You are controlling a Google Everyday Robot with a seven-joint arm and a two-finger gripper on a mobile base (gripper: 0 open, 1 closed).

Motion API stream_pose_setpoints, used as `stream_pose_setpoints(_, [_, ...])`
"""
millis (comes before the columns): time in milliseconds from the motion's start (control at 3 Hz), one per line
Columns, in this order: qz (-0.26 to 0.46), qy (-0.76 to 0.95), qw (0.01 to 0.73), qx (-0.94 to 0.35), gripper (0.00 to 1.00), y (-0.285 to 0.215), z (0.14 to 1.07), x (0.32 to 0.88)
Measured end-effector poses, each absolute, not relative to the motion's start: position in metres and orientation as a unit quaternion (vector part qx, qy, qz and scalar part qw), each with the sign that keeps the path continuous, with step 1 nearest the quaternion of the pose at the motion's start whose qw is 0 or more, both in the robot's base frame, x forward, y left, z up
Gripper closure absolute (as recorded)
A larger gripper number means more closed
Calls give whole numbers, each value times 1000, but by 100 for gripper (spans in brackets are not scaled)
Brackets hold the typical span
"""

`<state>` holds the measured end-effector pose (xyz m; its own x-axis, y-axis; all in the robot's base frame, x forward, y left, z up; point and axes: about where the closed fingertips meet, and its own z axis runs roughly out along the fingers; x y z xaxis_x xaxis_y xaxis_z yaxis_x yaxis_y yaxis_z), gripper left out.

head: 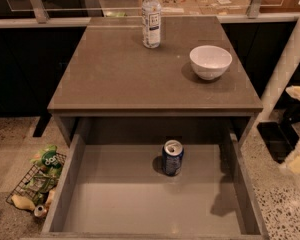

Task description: Pick pepsi can from top drawer and place on counter

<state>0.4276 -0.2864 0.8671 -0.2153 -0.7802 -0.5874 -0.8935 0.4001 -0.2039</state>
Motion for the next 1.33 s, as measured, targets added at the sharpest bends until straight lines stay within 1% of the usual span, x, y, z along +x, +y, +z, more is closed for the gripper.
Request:
stream_pose_setpoints(333, [140, 754, 391, -509, 0, -295, 831, 416])
stream_pose_setpoints(667, [170, 729, 450, -487, 0, -295, 813, 410])
stream_pose_setpoints(1000, [190, 705, 486, -481, 0, -289, 801, 409])
stream_pose_setpoints(1333, [190, 705, 486, -481, 0, -289, 801, 409])
